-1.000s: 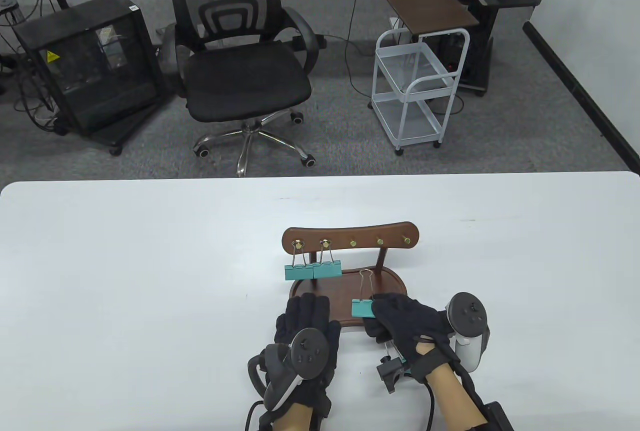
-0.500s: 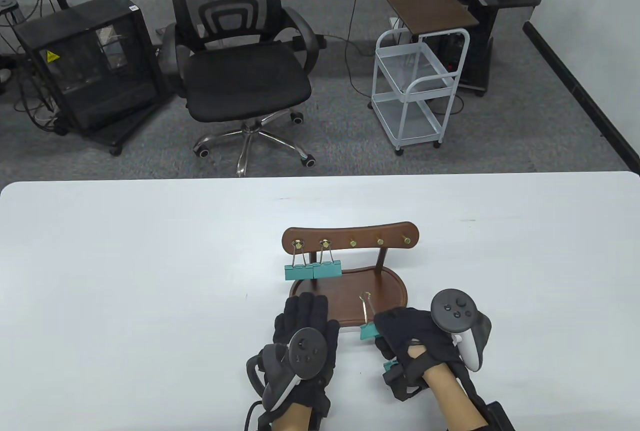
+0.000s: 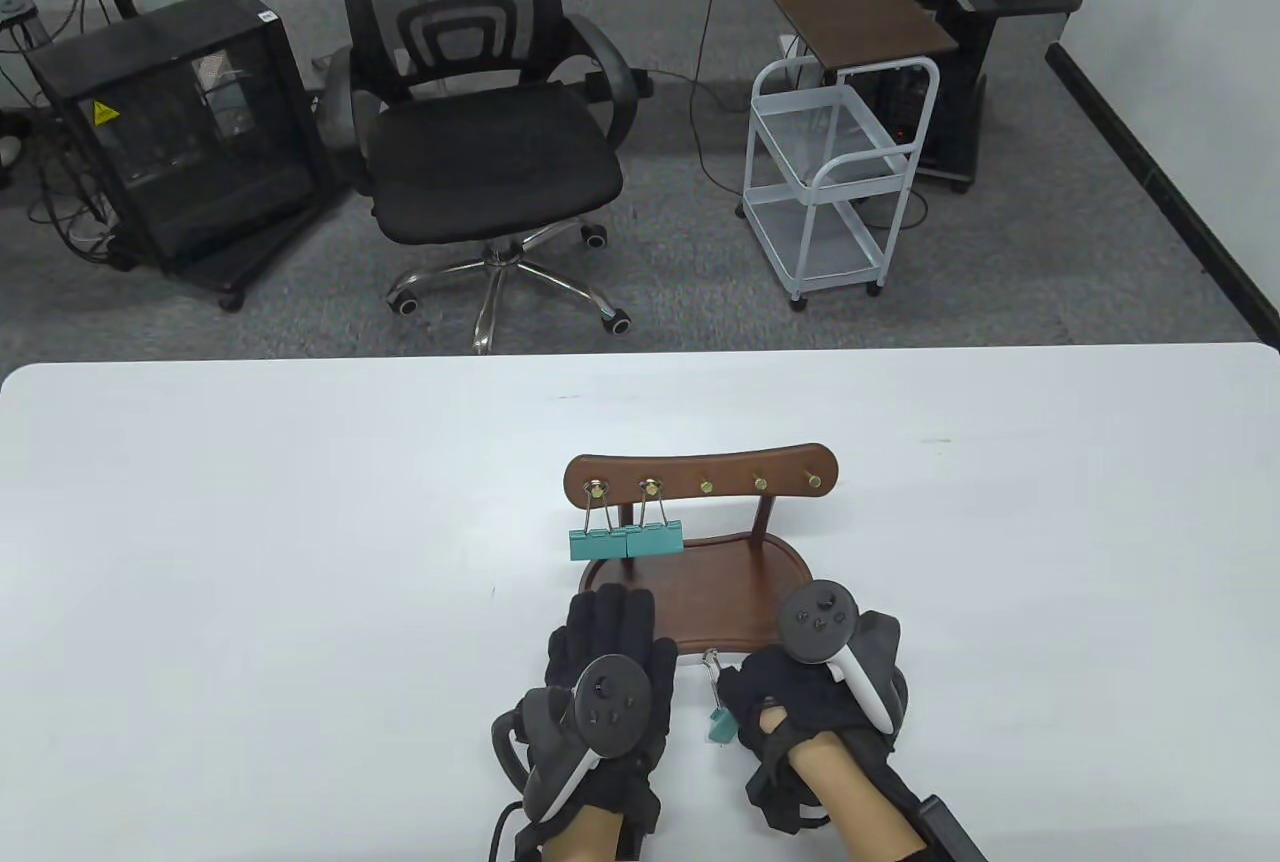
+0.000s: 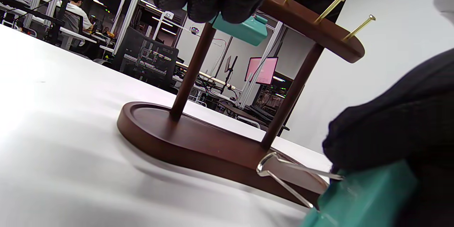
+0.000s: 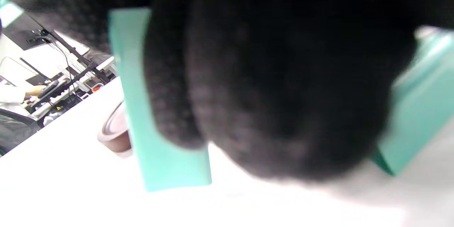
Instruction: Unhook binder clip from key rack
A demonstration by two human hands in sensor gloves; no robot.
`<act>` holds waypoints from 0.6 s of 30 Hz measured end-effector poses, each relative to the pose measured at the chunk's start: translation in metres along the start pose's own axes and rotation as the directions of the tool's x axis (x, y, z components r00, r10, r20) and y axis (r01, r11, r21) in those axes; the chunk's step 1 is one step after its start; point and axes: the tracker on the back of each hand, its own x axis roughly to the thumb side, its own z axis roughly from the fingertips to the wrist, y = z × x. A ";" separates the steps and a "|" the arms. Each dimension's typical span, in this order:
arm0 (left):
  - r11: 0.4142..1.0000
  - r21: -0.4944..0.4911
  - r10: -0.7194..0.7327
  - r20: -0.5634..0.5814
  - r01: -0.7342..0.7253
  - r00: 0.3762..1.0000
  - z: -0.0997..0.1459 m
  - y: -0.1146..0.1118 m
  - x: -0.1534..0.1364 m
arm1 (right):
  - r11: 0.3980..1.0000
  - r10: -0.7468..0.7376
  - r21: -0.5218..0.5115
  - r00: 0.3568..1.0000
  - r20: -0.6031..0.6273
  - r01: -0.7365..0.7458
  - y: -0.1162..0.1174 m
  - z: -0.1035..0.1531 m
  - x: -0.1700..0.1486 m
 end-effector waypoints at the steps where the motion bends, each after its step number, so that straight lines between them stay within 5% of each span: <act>1: 1.000 0.000 0.000 0.000 0.000 1.000 0.000 0.000 0.000 | 1.000 0.012 0.002 1.000 -0.002 -0.012 0.001 0.000 0.001; 18: 1.000 0.006 0.007 -0.001 -0.007 1.000 0.000 0.001 0.000 | 0.988 0.151 -0.019 0.988 0.021 -0.151 0.014 0.001 0.015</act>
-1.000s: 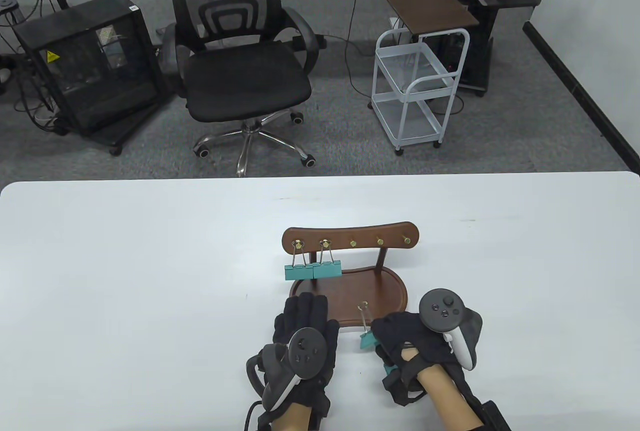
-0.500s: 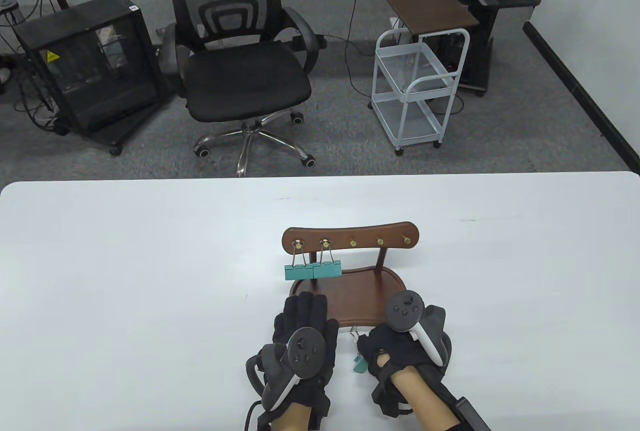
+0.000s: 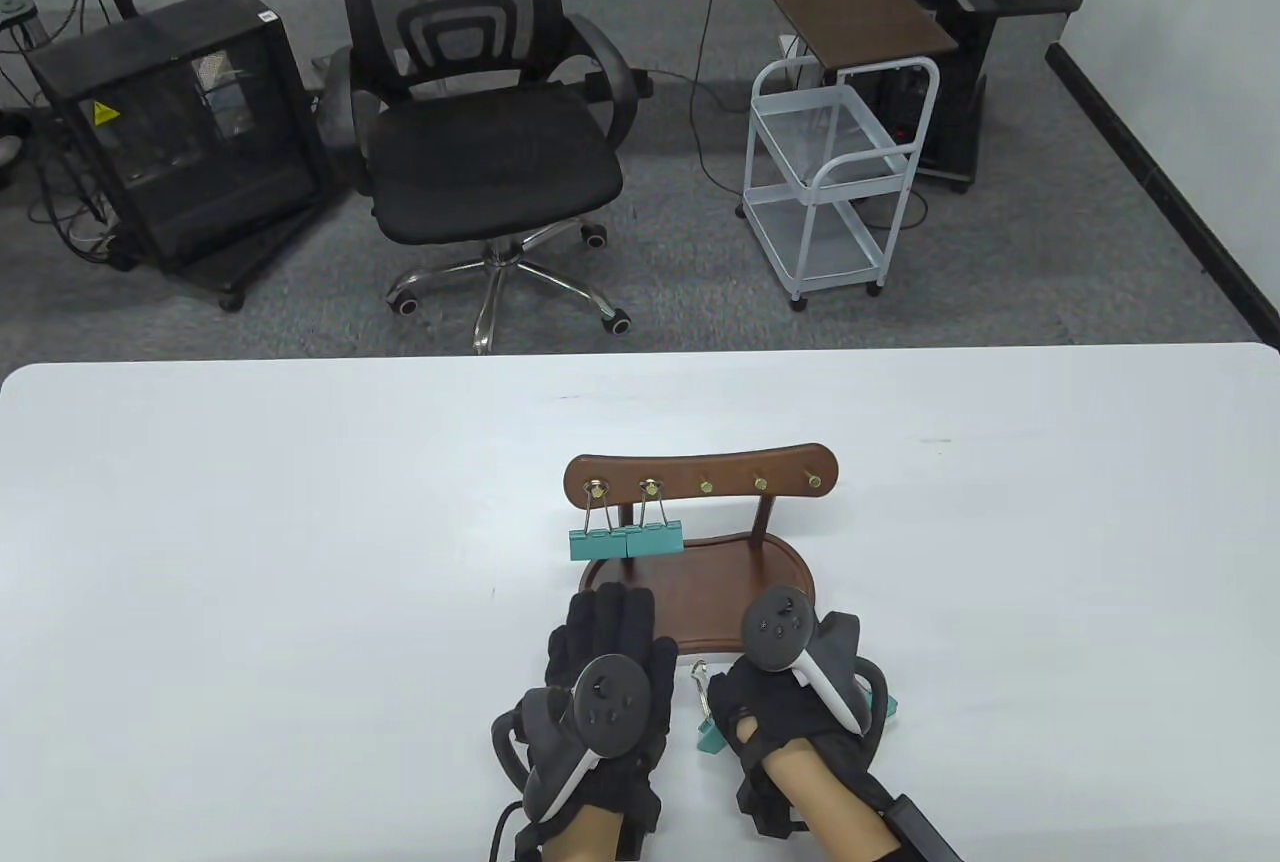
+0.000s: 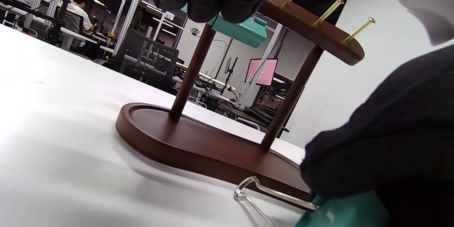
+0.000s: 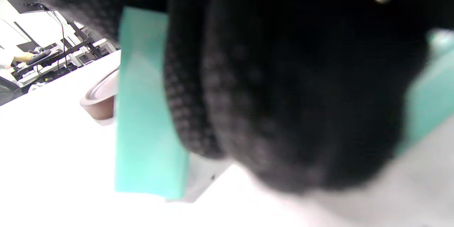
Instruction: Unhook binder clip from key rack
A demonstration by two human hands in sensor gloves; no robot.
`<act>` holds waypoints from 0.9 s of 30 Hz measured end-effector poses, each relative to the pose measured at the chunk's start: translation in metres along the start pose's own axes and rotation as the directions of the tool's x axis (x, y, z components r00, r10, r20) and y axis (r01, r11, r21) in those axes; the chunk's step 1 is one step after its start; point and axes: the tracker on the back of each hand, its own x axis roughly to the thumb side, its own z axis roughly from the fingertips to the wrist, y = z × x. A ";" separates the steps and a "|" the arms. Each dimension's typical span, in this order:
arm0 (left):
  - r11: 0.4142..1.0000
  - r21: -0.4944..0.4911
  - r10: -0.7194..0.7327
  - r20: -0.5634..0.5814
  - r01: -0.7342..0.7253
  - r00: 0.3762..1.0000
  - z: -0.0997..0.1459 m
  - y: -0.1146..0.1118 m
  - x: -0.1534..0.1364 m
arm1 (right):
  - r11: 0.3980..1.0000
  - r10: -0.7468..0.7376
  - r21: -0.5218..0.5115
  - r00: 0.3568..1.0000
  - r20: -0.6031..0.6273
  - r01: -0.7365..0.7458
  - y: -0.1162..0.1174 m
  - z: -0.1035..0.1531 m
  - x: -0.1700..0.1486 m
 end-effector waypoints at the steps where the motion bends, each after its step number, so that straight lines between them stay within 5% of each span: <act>1: 1.000 0.000 0.001 0.000 -0.001 1.000 0.000 0.000 0.000 | 1.000 0.012 -0.005 1.000 0.001 -0.012 0.000 0.001 0.001; 12: 1.000 0.002 0.001 0.000 -0.001 1.000 0.000 0.000 0.000 | 0.969 0.228 -0.115 0.972 0.059 -0.220 0.000 0.005 0.011; 27: 1.000 -0.003 -0.012 -0.002 0.012 1.000 0.000 0.001 0.000 | 0.970 0.233 -0.082 0.972 0.030 -0.230 -0.004 0.006 0.004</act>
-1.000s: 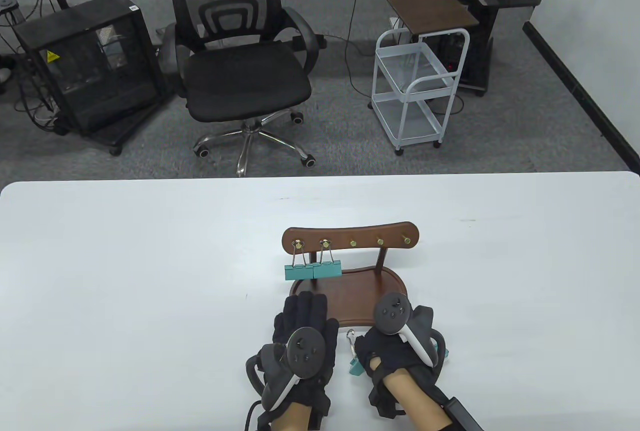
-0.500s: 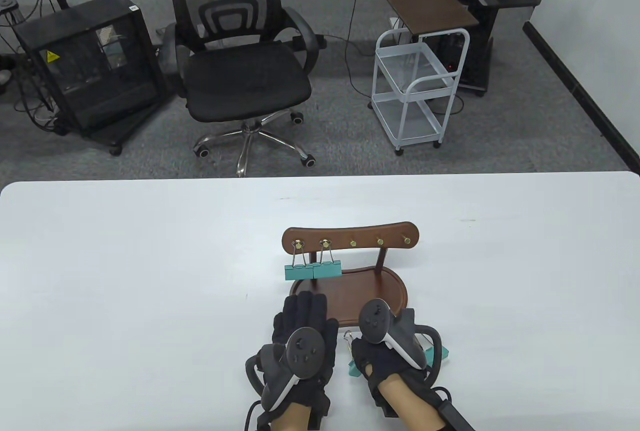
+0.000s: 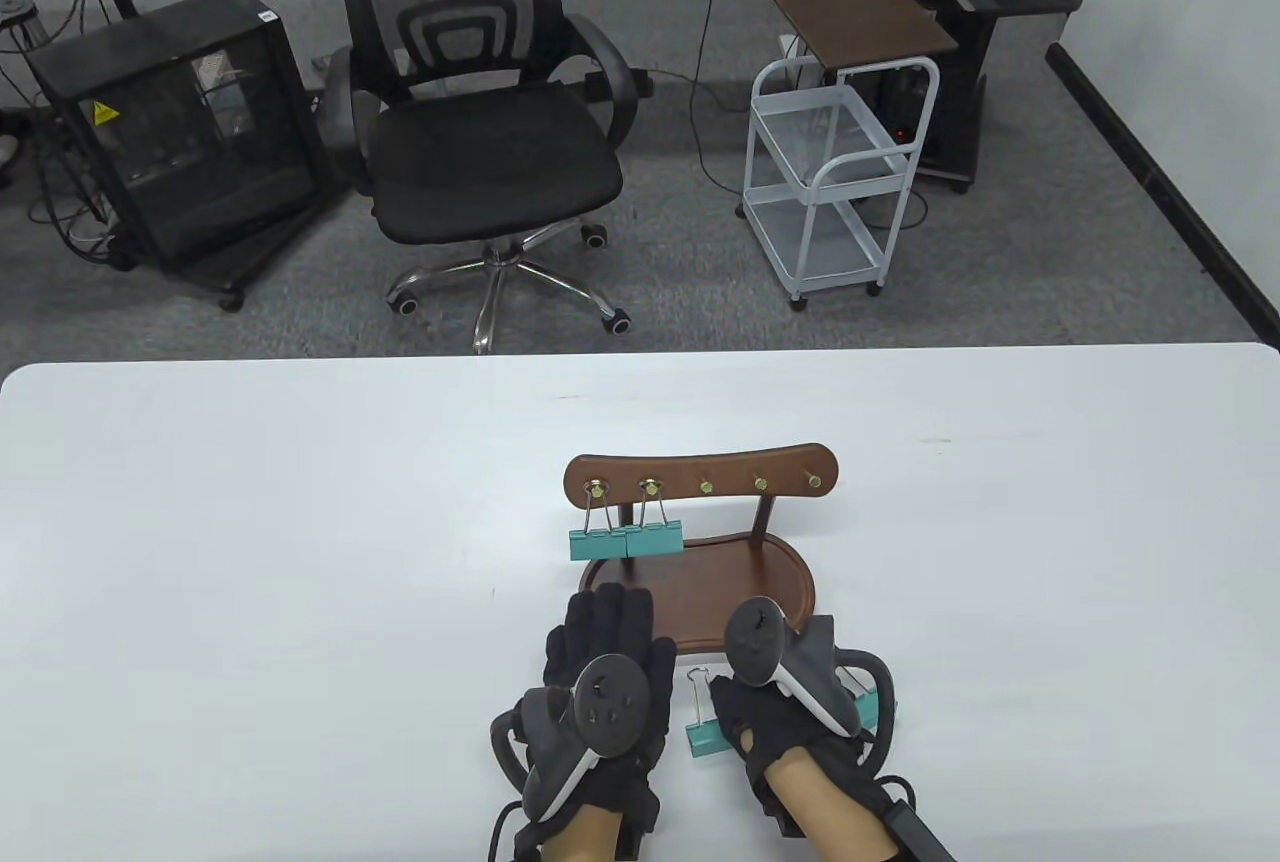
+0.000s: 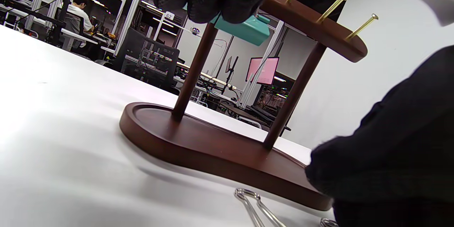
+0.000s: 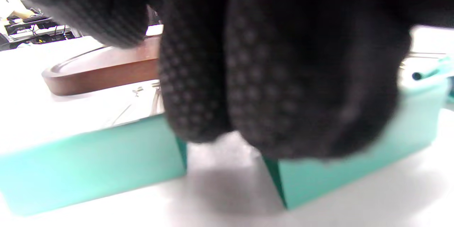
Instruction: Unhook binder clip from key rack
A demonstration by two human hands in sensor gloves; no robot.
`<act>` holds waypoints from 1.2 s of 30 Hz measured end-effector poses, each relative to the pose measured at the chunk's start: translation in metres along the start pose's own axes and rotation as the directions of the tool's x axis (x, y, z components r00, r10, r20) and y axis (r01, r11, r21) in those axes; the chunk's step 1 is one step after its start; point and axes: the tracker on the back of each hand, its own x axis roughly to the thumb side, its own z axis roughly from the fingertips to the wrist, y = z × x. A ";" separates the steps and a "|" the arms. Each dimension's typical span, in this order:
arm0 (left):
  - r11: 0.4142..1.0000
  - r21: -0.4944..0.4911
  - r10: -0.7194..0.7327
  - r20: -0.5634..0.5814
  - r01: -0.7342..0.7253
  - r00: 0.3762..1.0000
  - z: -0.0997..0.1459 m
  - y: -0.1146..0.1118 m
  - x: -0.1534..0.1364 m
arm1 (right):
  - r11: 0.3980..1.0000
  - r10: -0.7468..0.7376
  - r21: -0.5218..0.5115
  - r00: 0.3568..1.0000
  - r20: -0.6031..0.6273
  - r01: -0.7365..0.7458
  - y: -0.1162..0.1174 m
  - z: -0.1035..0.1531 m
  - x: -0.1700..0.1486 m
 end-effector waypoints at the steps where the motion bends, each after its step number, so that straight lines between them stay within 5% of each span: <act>1: 1.000 -0.001 0.000 0.000 0.000 1.000 0.000 0.000 0.000 | 1.000 -0.003 -0.002 1.000 0.000 0.003 -0.001 0.000 0.000; 14: 0.999 -0.019 -0.026 0.004 0.026 1.000 0.001 -0.001 0.001 | 0.971 -0.134 -0.194 0.989 0.055 0.142 -0.030 0.011 -0.018; 22: 1.000 -0.024 -0.014 0.013 0.014 1.000 0.001 -0.001 0.001 | 0.950 -0.165 -0.246 0.977 0.136 0.194 -0.050 0.014 -0.055; 28: 1.000 -0.025 -0.015 0.020 0.016 1.000 0.001 -0.001 0.002 | 0.901 -0.074 -0.409 0.981 0.181 0.143 -0.060 0.021 -0.093; 36: 1.000 -0.030 -0.004 0.016 0.004 1.000 0.002 -0.002 0.001 | 0.903 -0.033 -0.420 0.988 0.149 0.094 -0.050 0.027 -0.124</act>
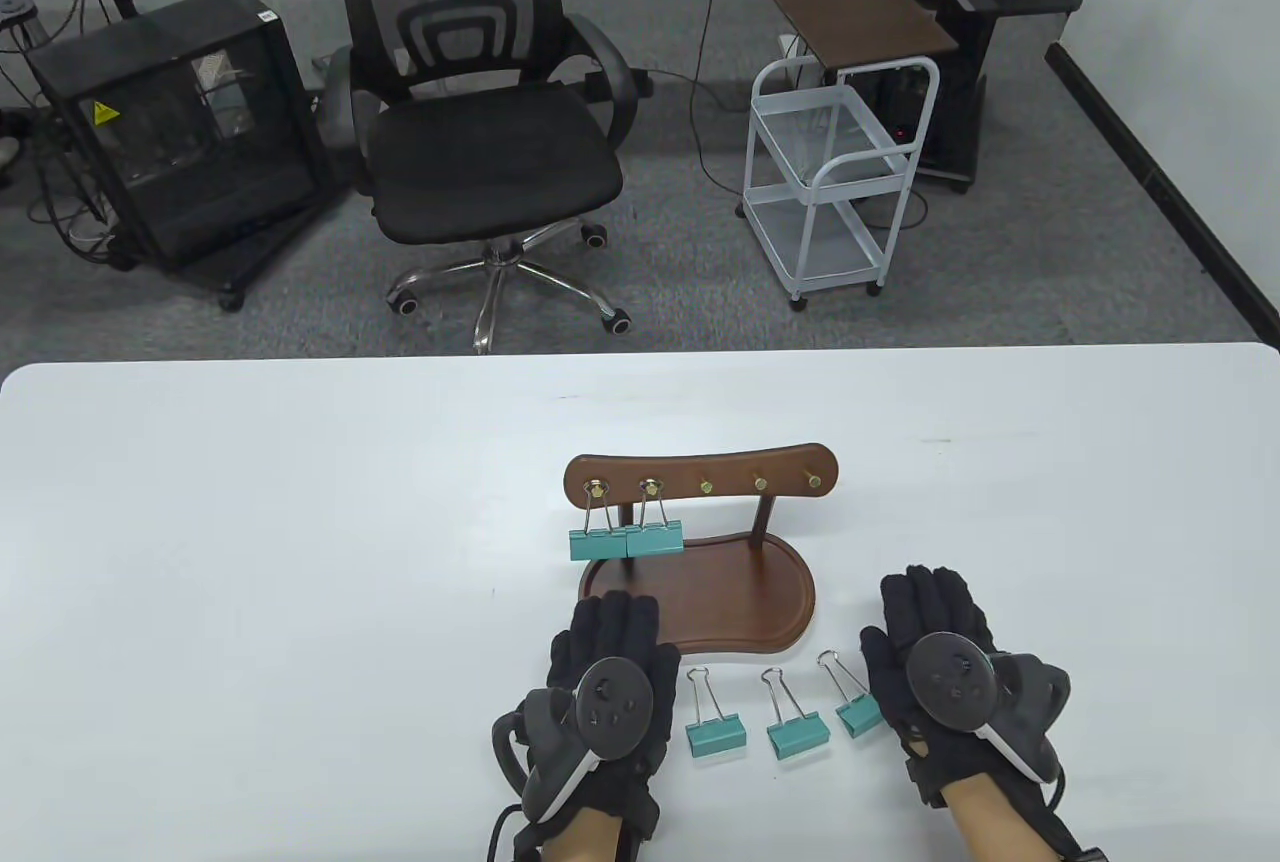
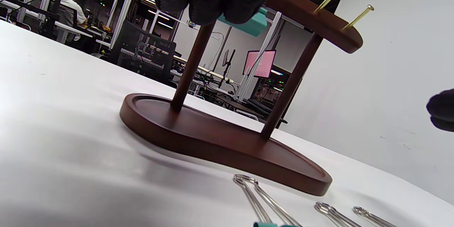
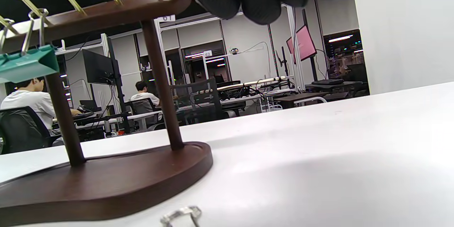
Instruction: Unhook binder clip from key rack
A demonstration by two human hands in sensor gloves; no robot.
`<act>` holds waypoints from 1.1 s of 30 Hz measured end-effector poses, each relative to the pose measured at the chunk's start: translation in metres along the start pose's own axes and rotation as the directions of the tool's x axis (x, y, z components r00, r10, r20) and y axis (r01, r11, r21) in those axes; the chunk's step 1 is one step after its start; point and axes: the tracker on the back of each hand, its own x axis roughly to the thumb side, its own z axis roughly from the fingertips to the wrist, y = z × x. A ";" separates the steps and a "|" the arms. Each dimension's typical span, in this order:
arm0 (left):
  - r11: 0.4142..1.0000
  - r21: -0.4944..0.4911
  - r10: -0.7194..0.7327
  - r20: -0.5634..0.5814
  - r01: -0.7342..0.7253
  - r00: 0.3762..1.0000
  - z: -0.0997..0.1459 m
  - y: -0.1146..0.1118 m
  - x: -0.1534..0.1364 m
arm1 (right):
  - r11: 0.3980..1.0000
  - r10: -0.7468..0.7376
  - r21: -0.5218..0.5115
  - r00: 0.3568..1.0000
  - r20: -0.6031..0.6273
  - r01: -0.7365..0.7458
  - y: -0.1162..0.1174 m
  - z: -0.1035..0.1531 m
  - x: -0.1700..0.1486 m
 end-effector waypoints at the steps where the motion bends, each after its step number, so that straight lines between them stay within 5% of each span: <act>1: 1.000 0.000 -0.001 -0.001 0.001 1.000 0.000 0.000 0.000 | 1.000 0.000 0.003 1.000 -0.006 0.000 0.001 0.001 -0.002; 17: 0.999 0.045 0.011 -0.029 -0.010 1.000 0.001 0.004 -0.005 | 1.000 0.017 -0.014 1.000 -0.010 -0.017 0.012 0.003 -0.010; 33: 0.924 0.237 0.349 -0.199 -0.301 0.916 -0.005 0.043 -0.032 | 0.995 -0.090 -0.045 0.994 -0.062 0.087 0.006 0.002 -0.020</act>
